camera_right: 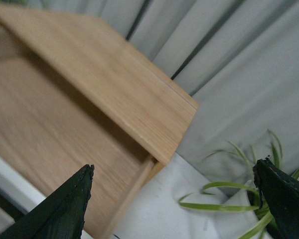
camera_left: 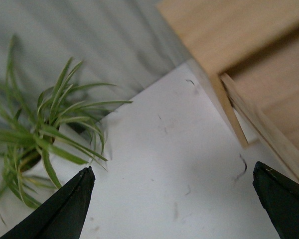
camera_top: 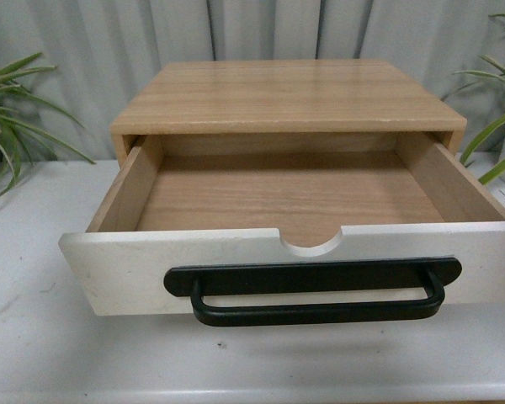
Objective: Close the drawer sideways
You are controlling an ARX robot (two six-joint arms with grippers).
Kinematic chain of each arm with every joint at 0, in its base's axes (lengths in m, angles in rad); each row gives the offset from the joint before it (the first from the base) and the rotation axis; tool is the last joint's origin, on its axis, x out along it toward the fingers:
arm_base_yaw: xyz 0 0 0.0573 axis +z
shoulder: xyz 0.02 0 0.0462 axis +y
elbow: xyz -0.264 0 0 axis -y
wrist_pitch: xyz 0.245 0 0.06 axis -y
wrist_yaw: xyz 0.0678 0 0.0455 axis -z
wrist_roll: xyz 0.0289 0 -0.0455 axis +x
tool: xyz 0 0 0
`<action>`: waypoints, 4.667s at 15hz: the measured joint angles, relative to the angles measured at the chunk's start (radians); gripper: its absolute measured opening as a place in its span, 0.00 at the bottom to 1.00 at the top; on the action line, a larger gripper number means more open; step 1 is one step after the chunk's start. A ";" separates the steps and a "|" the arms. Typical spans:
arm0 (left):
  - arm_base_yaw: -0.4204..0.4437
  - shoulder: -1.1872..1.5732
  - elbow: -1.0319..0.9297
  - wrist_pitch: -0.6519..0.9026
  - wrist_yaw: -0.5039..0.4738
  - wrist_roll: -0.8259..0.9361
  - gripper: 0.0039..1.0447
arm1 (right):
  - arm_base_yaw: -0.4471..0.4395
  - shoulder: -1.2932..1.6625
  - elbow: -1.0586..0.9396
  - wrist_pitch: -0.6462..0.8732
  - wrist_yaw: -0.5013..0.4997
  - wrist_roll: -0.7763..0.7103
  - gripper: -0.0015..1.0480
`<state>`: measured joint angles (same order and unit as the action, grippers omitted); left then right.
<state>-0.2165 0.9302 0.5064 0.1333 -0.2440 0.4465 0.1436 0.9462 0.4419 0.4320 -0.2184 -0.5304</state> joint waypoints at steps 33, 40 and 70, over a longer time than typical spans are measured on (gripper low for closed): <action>-0.136 0.652 0.290 0.210 0.025 0.547 0.94 | -0.027 0.694 0.506 -0.220 0.013 -1.012 0.94; -0.127 0.798 0.403 0.346 -0.031 0.472 0.94 | -0.018 0.816 0.631 -0.201 0.054 -0.936 0.94; 0.218 -0.780 -0.432 -0.089 0.242 -0.457 0.01 | -0.143 -0.642 -0.383 -0.195 0.218 0.530 0.02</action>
<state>0.0013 0.1497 0.0746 0.0444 -0.0017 -0.0105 0.0002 0.3046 0.0593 0.2367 -0.0002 -0.0002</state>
